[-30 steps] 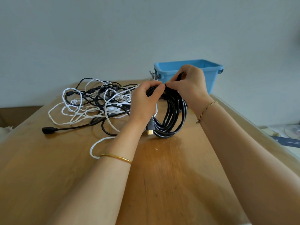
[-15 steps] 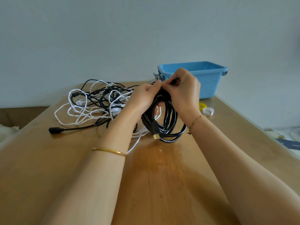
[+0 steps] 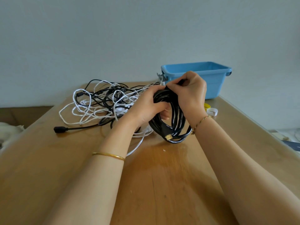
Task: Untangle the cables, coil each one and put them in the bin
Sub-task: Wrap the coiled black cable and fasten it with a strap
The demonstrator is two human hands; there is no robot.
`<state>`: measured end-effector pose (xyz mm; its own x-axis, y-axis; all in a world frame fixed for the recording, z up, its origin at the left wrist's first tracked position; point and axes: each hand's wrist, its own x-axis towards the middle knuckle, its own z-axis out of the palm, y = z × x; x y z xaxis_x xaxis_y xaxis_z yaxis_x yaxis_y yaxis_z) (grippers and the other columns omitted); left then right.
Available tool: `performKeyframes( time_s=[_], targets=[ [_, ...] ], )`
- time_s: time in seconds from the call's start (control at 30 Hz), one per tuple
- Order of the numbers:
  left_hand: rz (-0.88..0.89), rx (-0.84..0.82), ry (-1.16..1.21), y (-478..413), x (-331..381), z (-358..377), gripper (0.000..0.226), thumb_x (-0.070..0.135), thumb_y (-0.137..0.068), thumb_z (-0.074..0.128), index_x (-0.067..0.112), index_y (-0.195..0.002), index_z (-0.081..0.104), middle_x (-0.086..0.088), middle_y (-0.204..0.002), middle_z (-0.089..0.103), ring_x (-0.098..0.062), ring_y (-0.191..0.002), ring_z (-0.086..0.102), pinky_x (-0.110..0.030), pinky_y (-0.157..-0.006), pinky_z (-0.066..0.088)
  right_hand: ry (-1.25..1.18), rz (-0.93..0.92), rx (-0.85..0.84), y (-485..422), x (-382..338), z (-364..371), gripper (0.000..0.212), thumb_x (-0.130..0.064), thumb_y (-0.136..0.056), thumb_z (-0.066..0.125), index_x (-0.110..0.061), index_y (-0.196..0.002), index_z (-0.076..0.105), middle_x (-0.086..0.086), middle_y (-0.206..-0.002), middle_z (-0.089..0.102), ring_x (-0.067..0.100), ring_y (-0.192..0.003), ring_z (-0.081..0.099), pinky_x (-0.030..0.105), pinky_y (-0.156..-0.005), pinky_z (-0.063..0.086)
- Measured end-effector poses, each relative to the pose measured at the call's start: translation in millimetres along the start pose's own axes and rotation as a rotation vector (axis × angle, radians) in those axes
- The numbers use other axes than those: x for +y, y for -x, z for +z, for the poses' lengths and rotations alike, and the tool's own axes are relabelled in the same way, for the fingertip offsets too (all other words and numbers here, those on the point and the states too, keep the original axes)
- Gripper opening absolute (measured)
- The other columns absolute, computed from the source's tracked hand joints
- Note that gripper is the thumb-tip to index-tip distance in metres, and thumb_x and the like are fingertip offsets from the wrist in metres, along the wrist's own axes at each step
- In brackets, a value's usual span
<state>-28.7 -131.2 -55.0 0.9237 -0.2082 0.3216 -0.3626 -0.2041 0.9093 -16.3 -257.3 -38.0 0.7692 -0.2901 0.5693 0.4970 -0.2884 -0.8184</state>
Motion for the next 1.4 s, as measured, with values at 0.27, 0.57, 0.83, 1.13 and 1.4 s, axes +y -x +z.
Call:
performKeyframes(
  time_s=[0.27, 0.57, 0.83, 1.13, 1.4],
  targets=[
    [0.030, 0.038, 0.032, 1.2, -1.3, 6.3, 0.006, 0.021, -0.096, 0.055, 0.023, -0.100, 0.060, -0.006, -0.057, 0.053, -0.015, -0.040, 0.047, -0.028, -0.048, 0.042, -0.089, 0.022, 0.047, 9.3, 0.7, 0.1, 0.026, -0.003, -0.072, 0.074, -0.019, -0.062, 0.056, -0.010, -0.063, 0.061, -0.001, -0.059, 0.056, 0.014, -0.062, 0.048],
    [-0.079, 0.195, 0.202, -4.4, -2.3, 18.1, 0.032, 0.031, -0.100, 0.046, 0.015, -0.074, 0.056, -0.004, -0.055, 0.053, -0.017, -0.034, 0.038, -0.025, -0.040, 0.032, 0.021, -0.122, 0.003, 14.2, -4.6, -4.5, 0.028, 0.000, -0.075, 0.070, -0.021, -0.063, 0.055, -0.016, -0.065, 0.060, 0.008, -0.068, 0.062, 0.018, -0.068, 0.051],
    [-0.233, 0.124, 0.339, -4.0, -3.1, 10.1, 0.044, 0.049, -0.098, 0.043, 0.010, -0.082, 0.055, -0.008, -0.058, 0.049, -0.015, -0.032, 0.035, -0.022, -0.041, 0.030, 0.044, -0.224, -0.059, 24.2, -0.9, -0.7, 0.011, -0.005, -0.078, 0.071, -0.007, -0.071, 0.063, 0.004, -0.078, 0.069, 0.020, -0.080, 0.066, 0.038, -0.077, 0.054],
    [-0.353, 0.139, 0.466, -3.6, -6.4, 9.4, 0.028, 0.036, -0.090, 0.060, 0.013, -0.074, 0.055, -0.004, -0.054, 0.050, -0.012, -0.030, 0.032, -0.020, -0.037, 0.028, 0.063, -0.173, -0.108, 20.8, -0.8, -6.4, 0.024, -0.012, -0.076, 0.074, -0.023, -0.068, 0.054, -0.008, -0.068, 0.062, 0.011, -0.071, 0.062, 0.024, -0.068, 0.052],
    [-0.355, 0.195, 0.446, -5.2, -4.2, 13.5, 0.027, 0.033, -0.092, 0.058, 0.012, -0.074, 0.055, -0.005, -0.052, 0.051, -0.013, -0.029, 0.031, -0.019, -0.036, 0.025, -0.087, -0.100, -0.097, 18.5, -2.1, -8.0, 0.009, -0.016, -0.083, 0.069, -0.007, -0.080, 0.072, 0.009, -0.076, 0.070, 0.019, -0.073, 0.064, 0.029, -0.071, 0.051]
  ],
)
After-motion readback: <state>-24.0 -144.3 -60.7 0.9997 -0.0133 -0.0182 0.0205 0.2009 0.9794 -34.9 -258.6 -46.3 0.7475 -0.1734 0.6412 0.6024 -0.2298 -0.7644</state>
